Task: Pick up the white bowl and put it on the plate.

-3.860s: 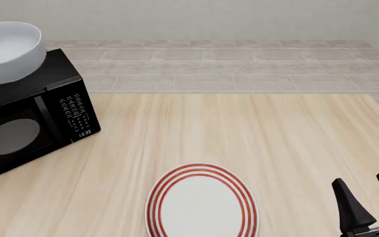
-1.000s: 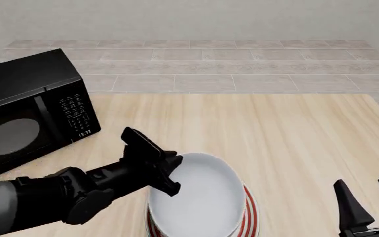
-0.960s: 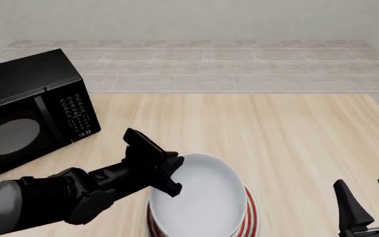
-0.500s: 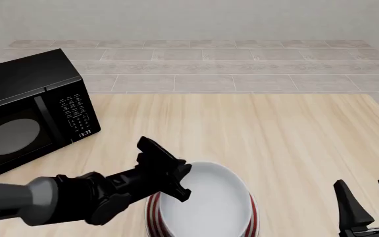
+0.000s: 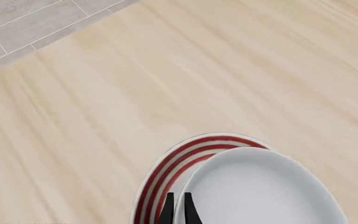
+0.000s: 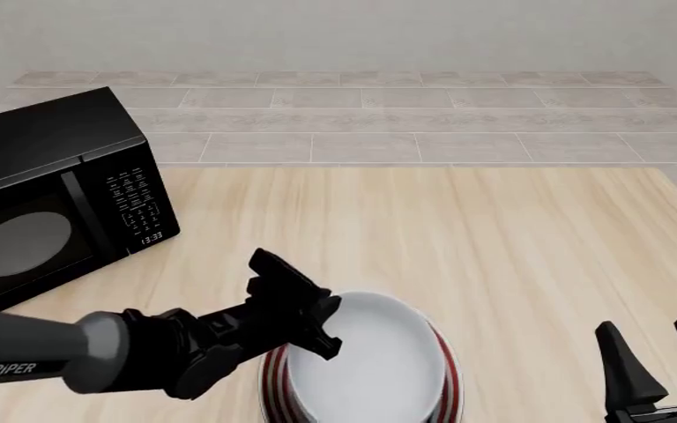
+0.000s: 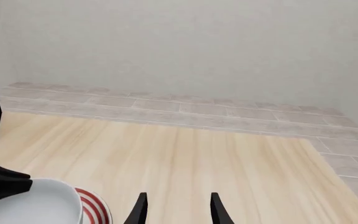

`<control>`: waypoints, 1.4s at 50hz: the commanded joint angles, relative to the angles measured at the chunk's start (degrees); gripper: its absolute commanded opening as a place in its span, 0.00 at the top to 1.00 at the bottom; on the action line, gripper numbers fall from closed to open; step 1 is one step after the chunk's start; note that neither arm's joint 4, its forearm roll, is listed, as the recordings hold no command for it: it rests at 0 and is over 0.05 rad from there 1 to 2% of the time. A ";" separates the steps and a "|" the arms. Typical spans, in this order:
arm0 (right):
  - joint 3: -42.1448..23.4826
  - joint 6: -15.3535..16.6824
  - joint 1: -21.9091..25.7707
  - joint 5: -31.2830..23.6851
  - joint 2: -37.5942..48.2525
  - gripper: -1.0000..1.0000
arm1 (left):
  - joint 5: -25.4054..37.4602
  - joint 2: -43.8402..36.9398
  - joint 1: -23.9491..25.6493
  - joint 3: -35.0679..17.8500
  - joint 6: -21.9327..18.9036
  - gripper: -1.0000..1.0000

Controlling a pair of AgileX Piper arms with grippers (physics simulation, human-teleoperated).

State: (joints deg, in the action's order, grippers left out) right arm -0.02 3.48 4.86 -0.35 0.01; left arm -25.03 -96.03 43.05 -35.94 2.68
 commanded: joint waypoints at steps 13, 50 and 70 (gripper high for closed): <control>0.01 -0.15 0.09 -0.04 0.00 0.00 | -1.12 -0.78 -1.03 0.10 -0.64 1.00; 0.02 -0.34 0.48 -0.35 0.01 0.00 | -2.81 0.98 -0.27 1.22 -1.01 0.00; 0.01 -0.19 0.45 -0.08 0.01 0.00 | 9.35 26.86 -1.08 3.97 -1.29 0.00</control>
State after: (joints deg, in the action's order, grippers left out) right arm -0.02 3.27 5.27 -0.60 0.04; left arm -23.02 -82.84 42.67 -32.84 1.43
